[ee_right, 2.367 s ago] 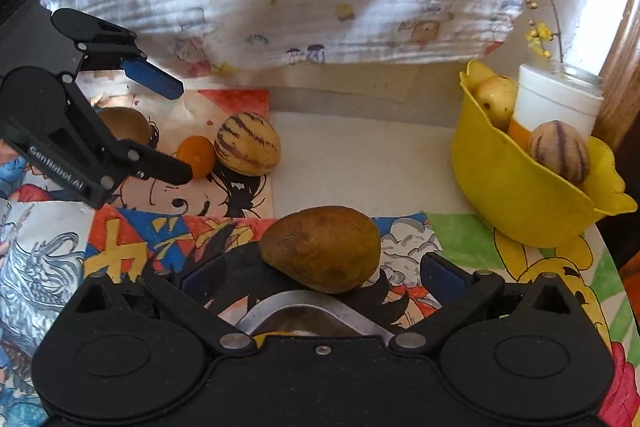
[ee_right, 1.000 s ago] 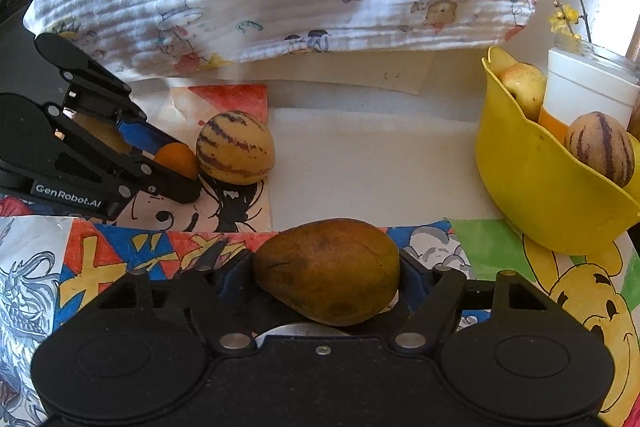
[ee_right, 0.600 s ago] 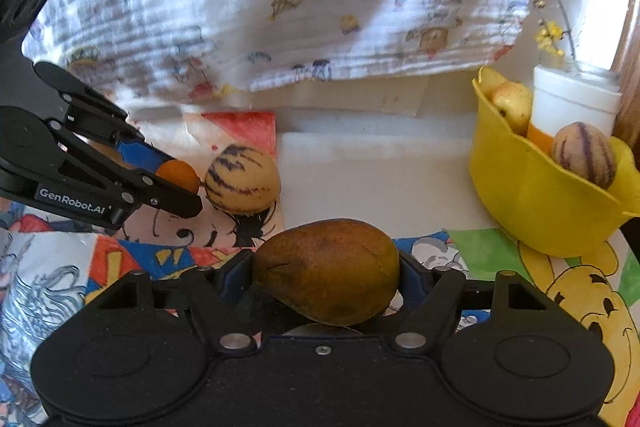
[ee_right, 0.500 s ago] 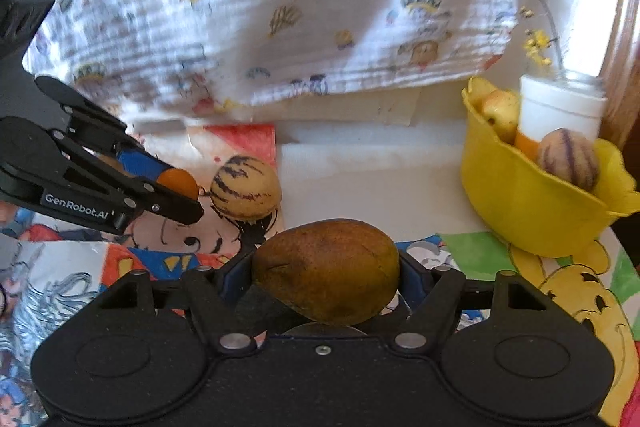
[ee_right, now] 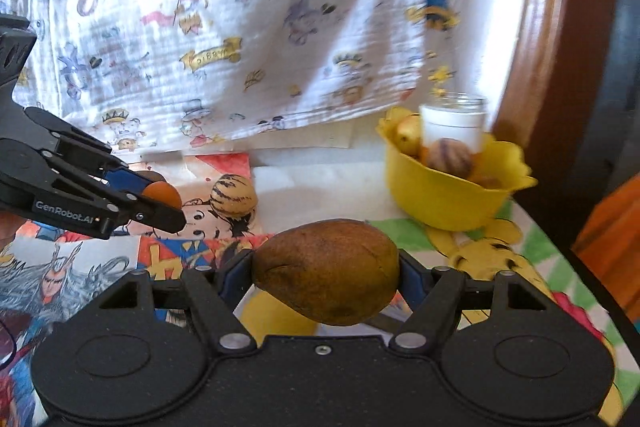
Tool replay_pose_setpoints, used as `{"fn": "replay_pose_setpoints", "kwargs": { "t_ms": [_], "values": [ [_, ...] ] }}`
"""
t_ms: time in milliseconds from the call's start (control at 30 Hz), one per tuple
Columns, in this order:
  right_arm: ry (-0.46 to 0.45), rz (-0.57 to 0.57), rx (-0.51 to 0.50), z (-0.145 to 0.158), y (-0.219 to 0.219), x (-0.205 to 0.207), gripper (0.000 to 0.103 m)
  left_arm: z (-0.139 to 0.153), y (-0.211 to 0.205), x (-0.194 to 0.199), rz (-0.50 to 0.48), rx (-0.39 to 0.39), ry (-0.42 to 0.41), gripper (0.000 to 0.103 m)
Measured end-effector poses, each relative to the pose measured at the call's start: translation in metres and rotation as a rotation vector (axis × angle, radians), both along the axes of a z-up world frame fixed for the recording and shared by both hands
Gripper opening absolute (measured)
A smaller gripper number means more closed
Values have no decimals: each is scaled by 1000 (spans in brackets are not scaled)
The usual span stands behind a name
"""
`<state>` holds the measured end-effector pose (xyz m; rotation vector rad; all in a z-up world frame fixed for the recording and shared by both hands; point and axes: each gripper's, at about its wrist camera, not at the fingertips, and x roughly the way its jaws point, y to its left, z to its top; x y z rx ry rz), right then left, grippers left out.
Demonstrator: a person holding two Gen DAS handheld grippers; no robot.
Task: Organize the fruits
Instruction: 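Carry the brown oval fruit in the right tool while the left carries the orange to the tray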
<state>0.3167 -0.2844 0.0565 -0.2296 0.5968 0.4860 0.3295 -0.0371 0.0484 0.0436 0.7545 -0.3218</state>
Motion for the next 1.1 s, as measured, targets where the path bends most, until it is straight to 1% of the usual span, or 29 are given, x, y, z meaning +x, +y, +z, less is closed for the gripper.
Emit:
{"fn": "replay_pose_setpoints", "kwargs": {
  "t_ms": [200,467,633,867,1100],
  "values": [
    [-12,-49,4,6,-29,-46,75,10,-27,-40,-49,-41,-23,32],
    [9,-101,19,-4,-56,-103,75,10,-53,-92,-114,-77,-38,33],
    [13,-135,23,-13,-66,-130,75,2,-67,-118,-158,-90,-15,33],
    [30,-154,28,-28,-70,-152,75,-13,-80,-143,-200,-93,30,33],
    [56,-152,24,-43,-67,-163,75,-34,-90,-158,-190,-85,84,33]
  ]
}}
